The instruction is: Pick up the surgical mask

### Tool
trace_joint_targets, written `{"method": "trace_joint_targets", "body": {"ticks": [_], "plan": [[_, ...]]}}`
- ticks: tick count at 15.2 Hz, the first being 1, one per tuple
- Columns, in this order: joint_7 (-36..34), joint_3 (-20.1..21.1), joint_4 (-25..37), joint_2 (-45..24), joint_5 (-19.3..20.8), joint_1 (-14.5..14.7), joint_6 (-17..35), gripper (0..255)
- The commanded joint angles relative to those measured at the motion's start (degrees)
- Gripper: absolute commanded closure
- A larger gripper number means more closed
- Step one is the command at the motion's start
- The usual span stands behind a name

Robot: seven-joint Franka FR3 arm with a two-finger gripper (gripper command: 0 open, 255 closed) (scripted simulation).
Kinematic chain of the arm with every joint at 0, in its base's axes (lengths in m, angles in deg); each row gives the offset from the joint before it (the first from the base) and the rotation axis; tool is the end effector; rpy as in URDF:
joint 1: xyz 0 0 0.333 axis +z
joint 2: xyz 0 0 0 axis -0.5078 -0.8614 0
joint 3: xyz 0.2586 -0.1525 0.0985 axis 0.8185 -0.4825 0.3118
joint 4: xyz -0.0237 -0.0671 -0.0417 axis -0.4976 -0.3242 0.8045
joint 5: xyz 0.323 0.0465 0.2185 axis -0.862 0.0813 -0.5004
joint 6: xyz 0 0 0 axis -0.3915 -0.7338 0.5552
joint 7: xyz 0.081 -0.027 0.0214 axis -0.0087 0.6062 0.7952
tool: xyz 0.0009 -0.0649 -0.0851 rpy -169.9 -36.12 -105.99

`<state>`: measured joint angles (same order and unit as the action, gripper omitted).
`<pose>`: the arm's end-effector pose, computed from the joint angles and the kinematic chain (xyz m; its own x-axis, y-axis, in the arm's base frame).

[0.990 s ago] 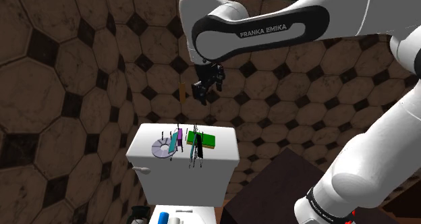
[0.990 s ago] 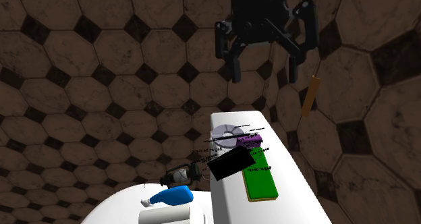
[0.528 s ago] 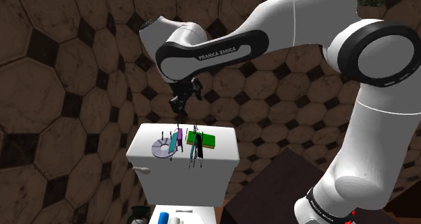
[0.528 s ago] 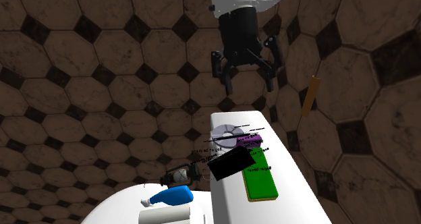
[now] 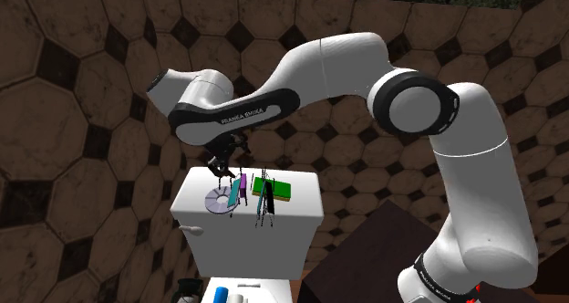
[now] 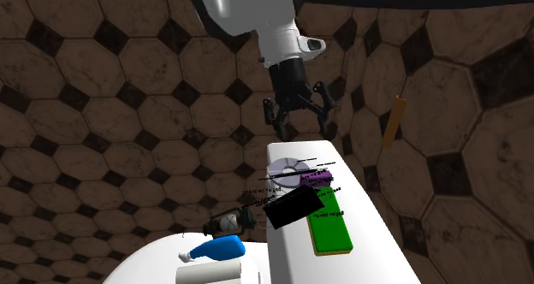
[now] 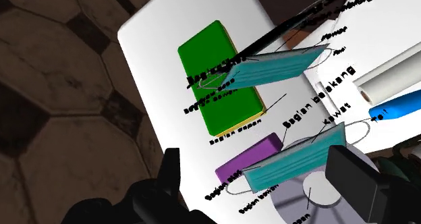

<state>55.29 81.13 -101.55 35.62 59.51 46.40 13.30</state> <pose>0.5891 0.3285 0.3625 0.9343 0.2218 -0.2790 0.3275 -0.8430 0.4268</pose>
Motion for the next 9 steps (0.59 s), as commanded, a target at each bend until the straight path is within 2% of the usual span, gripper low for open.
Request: {"method": "trace_joint_targets", "body": {"ticks": [1, 4, 6, 9], "plan": [[0.4, -1.0, 7.2, -6.6, 2.2, 3.2, -2.9, 0], [2.8, -3.0, 20.0, -16.9, 4.9, 8.0, -7.8, 0], [5.9, -4.8, 32.4, -25.7, 6.6, 12.0, -12.2, 0], [5.2, -4.9, 31.3, -26.3, 6.5, 11.7, -10.6, 0]]}}
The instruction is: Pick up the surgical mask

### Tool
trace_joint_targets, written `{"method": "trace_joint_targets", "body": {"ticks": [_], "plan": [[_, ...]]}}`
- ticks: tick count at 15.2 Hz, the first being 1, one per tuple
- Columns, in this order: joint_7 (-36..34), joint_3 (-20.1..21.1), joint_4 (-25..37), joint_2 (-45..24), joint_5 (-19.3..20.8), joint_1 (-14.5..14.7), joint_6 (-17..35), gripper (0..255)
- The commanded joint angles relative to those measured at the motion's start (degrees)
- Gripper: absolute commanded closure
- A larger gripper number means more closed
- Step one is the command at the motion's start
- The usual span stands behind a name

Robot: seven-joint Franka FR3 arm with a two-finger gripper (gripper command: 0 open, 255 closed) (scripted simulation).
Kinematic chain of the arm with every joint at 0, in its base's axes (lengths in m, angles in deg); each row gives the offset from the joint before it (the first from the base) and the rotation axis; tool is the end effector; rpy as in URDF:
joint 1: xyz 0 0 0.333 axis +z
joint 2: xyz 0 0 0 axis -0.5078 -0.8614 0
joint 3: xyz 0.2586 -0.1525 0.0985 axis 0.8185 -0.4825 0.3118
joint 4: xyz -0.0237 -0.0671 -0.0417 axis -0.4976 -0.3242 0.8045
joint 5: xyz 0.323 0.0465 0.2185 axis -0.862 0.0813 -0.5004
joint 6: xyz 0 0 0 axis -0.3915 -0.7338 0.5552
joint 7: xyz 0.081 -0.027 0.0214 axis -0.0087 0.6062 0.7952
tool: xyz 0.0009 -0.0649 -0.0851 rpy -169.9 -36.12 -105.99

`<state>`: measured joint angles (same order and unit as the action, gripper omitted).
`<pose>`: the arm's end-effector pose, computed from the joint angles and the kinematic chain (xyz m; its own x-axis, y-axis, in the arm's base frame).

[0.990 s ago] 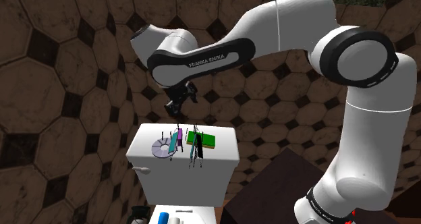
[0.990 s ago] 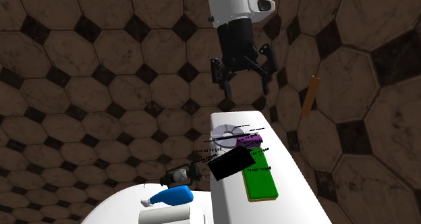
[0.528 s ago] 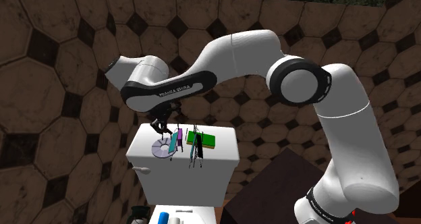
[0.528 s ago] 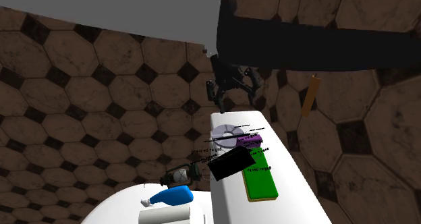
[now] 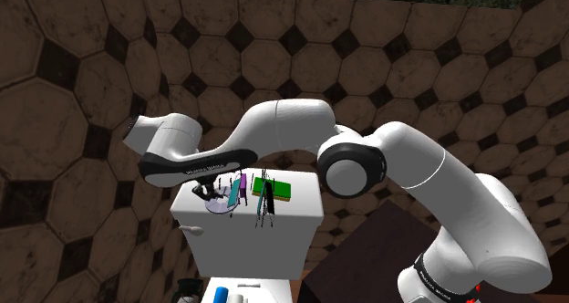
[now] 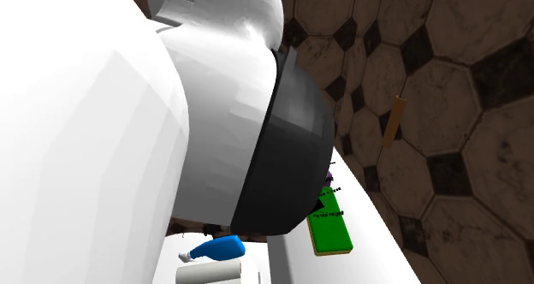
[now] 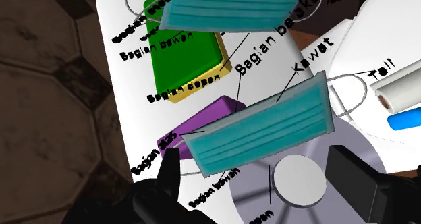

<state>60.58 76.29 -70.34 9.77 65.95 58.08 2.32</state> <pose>0.6239 0.3851 0.2608 0.8968 0.2341 -0.3753 0.4071 -0.7687 0.4933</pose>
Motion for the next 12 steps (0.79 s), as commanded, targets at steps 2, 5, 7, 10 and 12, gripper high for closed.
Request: {"method": "trace_joint_targets", "body": {"ticks": [2, 5, 7, 10, 12], "plan": [[-0.6, -0.1, -0.5, -1.0, 0.1, -0.1, 1.3, 0], [-1.1, -0.1, -1.0, -1.9, 0.2, -0.2, 2.5, 0], [-1.1, -0.1, -1.0, -1.9, 0.2, -0.2, 2.5, 0], [-1.0, -0.2, -0.4, -2.2, 0.2, 0.0, 2.3, 255], [-1.0, -0.2, -0.4, -2.2, 0.2, 0.0, 2.3, 255]]}}
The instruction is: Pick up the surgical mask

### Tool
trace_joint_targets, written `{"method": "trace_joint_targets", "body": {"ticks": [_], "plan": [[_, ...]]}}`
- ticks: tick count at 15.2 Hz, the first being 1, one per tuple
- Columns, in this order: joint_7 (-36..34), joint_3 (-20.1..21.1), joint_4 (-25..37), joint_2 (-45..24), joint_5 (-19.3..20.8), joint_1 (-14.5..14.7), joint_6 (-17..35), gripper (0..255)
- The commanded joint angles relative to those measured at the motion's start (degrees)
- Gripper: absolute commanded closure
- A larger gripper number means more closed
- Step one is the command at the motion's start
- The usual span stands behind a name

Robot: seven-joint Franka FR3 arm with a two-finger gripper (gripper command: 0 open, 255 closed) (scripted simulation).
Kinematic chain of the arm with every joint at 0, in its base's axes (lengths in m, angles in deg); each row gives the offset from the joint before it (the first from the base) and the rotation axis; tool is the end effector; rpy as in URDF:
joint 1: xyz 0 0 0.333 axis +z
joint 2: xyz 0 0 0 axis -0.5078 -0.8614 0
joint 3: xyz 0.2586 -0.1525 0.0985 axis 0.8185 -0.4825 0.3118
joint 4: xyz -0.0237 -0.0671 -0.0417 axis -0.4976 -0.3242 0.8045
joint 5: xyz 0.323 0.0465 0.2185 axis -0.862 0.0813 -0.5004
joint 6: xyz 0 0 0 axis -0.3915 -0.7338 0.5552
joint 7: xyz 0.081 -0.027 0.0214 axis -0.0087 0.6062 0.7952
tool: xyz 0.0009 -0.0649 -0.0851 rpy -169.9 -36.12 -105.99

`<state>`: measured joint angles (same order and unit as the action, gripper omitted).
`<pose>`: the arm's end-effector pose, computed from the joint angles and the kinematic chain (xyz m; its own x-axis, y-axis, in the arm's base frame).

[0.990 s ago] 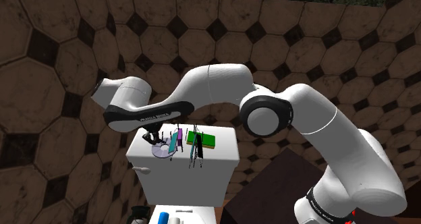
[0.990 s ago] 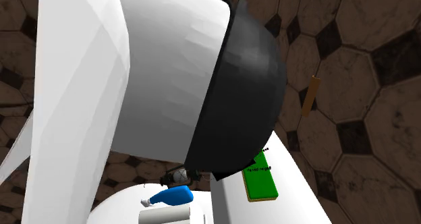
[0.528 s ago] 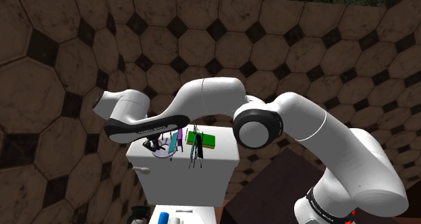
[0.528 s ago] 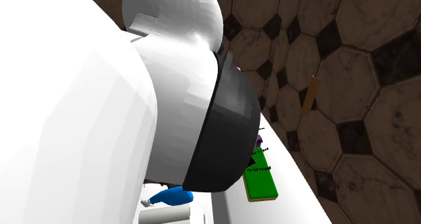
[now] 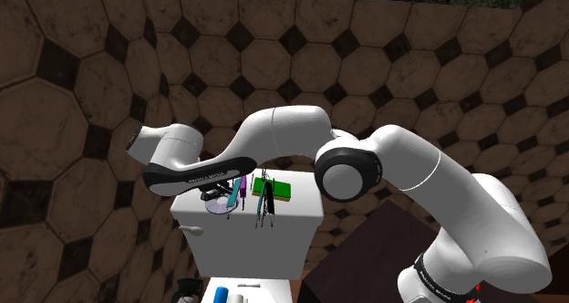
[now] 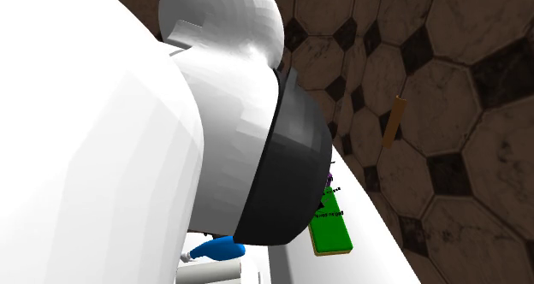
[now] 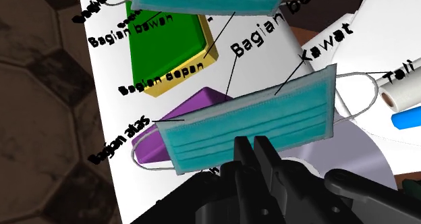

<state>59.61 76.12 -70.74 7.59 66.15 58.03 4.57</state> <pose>0.6245 0.3858 0.2307 0.8965 0.2339 -0.3762 0.4079 -0.7672 0.4950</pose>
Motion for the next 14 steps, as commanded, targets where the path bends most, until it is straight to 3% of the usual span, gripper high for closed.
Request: {"method": "trace_joint_targets", "body": {"ticks": [1, 14], "plan": [[0.0, 0.0, 0.0, 0.0, 0.0, 0.0, 0.0, 255], [2.0, 0.0, 2.3, 2.6, -0.1, 0.6, -4.3, 255]]}}
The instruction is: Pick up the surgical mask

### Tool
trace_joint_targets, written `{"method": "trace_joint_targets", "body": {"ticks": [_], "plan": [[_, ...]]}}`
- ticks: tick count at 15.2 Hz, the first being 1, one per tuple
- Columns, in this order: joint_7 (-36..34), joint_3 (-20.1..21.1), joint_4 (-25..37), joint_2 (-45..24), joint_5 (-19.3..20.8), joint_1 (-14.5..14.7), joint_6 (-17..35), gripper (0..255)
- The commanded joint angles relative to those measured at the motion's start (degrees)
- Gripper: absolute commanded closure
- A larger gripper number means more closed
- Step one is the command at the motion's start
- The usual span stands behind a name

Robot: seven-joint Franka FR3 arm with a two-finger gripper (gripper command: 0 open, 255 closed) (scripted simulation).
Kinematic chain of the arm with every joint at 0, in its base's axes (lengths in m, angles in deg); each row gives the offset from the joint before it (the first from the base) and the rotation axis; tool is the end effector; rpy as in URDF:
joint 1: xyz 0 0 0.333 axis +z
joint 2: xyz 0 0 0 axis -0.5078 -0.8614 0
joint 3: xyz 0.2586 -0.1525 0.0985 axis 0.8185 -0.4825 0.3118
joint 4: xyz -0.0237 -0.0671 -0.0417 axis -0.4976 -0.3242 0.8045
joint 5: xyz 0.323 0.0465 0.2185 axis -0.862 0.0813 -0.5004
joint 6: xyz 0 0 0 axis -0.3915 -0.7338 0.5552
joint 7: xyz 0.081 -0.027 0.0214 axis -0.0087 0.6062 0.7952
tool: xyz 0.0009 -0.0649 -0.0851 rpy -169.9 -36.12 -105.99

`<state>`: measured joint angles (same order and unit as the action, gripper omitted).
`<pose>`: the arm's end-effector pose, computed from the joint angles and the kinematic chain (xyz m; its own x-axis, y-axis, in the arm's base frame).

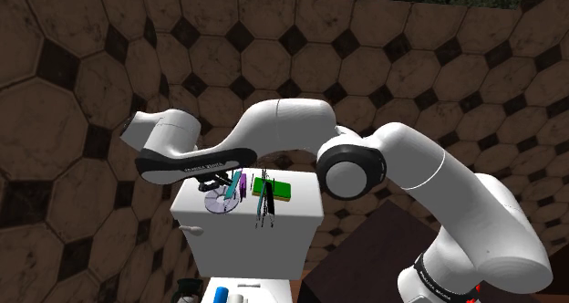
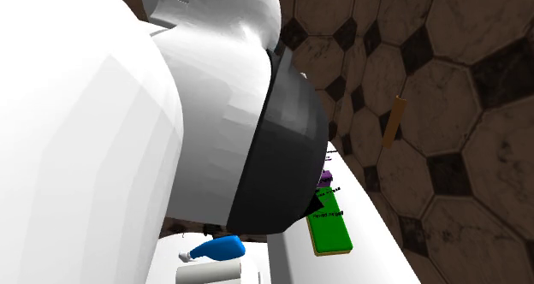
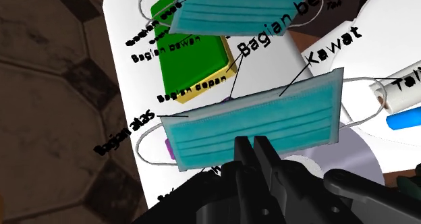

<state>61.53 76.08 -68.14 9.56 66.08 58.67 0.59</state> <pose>0.6244 0.3862 0.2729 0.8965 0.2344 -0.3760 0.4080 -0.7674 0.4946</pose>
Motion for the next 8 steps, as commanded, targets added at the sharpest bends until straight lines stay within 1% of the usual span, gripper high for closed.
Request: {"method": "trace_joint_targets", "body": {"ticks": [1, 6, 8], "plan": [[0.4, 0.0, 0.2, 0.7, 0.0, 0.1, -0.9, 255], [2.3, -0.4, 4.1, 0.7, 0.2, 1.0, -4.2, 255], [2.3, -0.4, 4.3, 0.7, 0.2, 1.0, -4.3, 255]]}}
